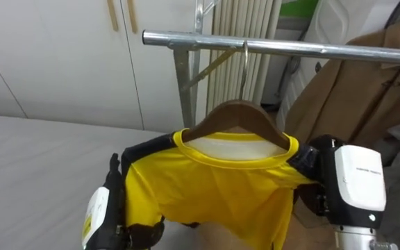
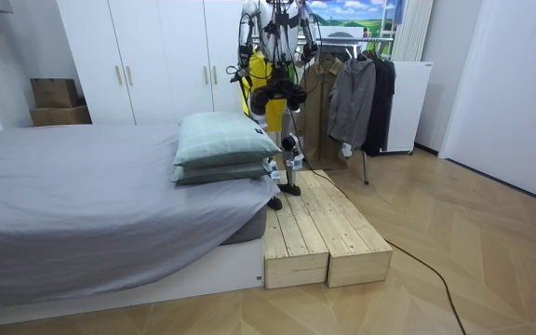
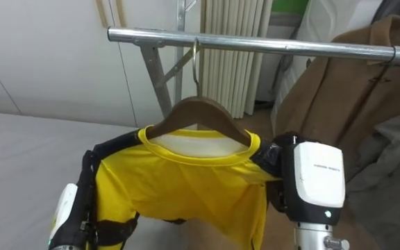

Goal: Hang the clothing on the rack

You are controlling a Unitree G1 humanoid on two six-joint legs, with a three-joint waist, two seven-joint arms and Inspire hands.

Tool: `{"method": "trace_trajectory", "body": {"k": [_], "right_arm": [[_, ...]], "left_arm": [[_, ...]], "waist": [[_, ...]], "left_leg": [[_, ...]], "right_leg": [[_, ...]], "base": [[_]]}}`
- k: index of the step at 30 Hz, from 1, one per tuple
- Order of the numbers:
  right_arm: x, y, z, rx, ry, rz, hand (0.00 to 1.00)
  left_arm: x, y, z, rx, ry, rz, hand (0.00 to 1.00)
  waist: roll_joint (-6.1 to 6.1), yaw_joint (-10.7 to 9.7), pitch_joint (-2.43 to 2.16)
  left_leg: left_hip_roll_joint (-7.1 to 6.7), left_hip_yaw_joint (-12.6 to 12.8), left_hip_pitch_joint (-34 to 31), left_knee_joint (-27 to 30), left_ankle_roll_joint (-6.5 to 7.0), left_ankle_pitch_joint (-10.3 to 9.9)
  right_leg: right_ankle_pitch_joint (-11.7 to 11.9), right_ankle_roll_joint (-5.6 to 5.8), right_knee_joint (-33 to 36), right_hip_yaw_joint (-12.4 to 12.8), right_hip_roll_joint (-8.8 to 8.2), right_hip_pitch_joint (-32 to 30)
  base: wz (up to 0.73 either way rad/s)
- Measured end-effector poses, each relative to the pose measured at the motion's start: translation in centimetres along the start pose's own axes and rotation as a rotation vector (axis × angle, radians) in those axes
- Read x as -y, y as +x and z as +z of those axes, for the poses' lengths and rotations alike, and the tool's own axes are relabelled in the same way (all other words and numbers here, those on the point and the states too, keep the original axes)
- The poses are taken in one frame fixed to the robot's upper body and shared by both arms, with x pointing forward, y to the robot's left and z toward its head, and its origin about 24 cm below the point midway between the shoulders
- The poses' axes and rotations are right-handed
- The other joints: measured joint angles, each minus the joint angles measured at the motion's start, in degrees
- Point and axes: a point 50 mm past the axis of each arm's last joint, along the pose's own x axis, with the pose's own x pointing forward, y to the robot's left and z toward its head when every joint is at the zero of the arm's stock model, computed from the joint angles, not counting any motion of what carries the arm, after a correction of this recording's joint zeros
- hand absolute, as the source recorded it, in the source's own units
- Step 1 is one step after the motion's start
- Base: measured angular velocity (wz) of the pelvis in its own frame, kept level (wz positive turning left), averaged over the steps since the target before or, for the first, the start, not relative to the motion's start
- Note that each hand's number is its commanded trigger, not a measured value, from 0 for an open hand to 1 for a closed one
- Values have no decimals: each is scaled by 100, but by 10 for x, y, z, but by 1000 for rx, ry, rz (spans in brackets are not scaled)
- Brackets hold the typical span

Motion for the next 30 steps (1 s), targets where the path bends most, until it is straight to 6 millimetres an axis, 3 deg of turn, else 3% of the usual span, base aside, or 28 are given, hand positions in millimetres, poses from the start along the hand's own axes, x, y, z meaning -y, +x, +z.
{"method": "trace_trajectory", "body": {"k": [9, 30], "right_arm": [[2, 0, -2, -28, 26, -29, 100], [1, -1, -10, -185, 180, -19, 100]], "left_arm": [[-2, -2, -7, -28, 10, 3, 0], [-4, -1, -7, -26, 11, 7, 0]], "waist": [[-15, 245, -10], [-176, 295, -24]], "left_leg": [[-12, -125, -34, -1, -27, 16], [-11, -183, -30, -28, -45, 26]], "right_leg": [[8, 3, 1, -179, -57, -4], [15, -6, -29, -257, -78, 14]], "base": [[10], [1]]}}
